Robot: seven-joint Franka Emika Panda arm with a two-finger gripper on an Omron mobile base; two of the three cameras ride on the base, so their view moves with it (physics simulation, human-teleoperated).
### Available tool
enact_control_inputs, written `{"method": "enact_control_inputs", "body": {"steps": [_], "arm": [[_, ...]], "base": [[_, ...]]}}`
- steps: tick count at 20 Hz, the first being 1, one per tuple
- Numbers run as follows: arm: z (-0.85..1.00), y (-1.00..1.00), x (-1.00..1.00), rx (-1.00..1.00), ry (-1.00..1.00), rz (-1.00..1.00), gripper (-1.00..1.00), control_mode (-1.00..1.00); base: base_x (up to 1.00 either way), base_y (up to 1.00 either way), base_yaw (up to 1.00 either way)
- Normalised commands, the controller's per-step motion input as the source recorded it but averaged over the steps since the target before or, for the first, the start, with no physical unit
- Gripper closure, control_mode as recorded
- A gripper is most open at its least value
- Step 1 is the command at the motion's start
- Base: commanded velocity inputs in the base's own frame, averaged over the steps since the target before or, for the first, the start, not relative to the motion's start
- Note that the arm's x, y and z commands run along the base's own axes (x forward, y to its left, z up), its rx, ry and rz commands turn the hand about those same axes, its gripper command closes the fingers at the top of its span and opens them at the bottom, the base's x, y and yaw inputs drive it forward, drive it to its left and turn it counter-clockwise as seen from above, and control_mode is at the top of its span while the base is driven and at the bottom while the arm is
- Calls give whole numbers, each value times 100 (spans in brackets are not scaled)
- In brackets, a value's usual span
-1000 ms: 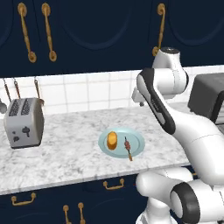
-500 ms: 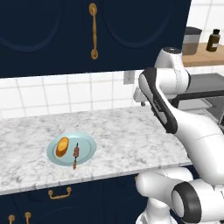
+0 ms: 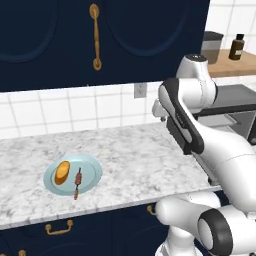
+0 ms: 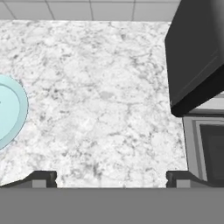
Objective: Pick up the kebab skewer and baguette bread, and place them inside the toaster oven. Close the toaster oven door and start by setting the timer.
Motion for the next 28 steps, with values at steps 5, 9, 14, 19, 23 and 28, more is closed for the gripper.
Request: {"method": "enact_control_inputs", "body": {"steps": [5,9,14,19,23,28], "arm": [[0,0,0,0,0,0,-100,100],[0,0,0,0,0,0,-100,100],[0,0,0,0,0,0,-100,100],[0,-57,-67,0,-6,0,-100,-100],[0,-100,-94,5,-13,0,-100,-100],[-8,-100,-27,4,-25,3,-100,-100]], "base": [[53,0,-9],[13,0,-2],[0,0,0],[0,0,0],[0,0,0],[0,0,0]]}}
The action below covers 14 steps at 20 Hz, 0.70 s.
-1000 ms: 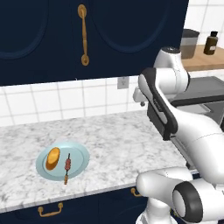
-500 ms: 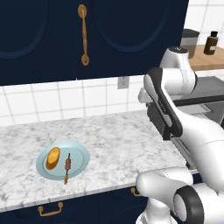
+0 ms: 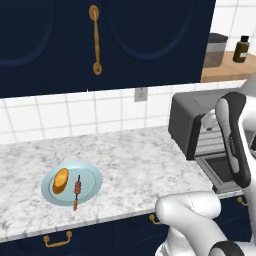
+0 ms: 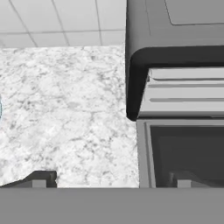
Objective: Pick up the kebab skewer and baguette bread, and place them inside the toaster oven. Close the toaster oven door and start by setting the timer.
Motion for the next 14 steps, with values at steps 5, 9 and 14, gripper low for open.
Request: {"method": "enact_control_inputs", "body": {"steps": [5,9,14], "arm": [[-16,-96,38,5,-36,10,-100,-100],[-16,-91,70,6,-25,5,-100,-100],[-39,-78,70,5,-18,2,-100,-100]], "base": [[0,0,0],[0,0,0],[0,0,0]]}}
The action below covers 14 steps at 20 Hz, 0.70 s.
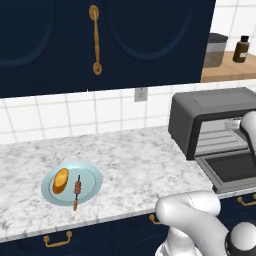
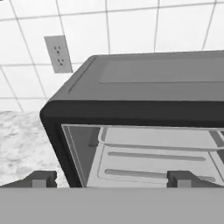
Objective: Pick up the kebab skewer and baguette bread, and place them inside the toaster oven. Close the toaster oven door and start by setting the timer.
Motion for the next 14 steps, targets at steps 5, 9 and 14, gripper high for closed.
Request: {"method": "enact_control_inputs", "body": {"steps": [5,9,14], "arm": [[-72,-72,40,1,-10,0,-100,-100],[-61,-58,30,0,-9,0,-100,-100],[-15,-9,29,0,-14,0,-100,-100]], "base": [[0,0,0],[0,0,0],[0,0,0]]}}
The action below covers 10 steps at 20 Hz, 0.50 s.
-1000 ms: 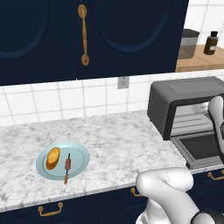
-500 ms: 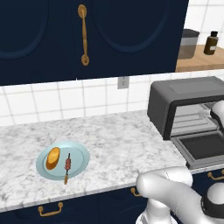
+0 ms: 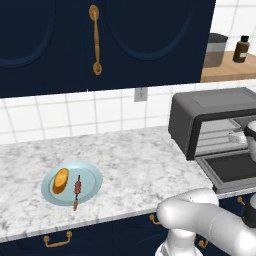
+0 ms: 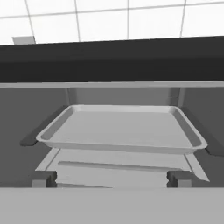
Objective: Pick up the kebab skewer and baguette bread, and place them inside the toaster oven. Close the toaster oven door and start by setting the timer.
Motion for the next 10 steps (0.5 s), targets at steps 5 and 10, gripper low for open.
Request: {"method": "enact_control_inputs", "body": {"steps": [5,10], "arm": [[14,0,20,5,-6,0,-100,-100],[20,0,3,0,0,0,-100,-100]], "base": [[0,0,0],[0,0,0]]}}
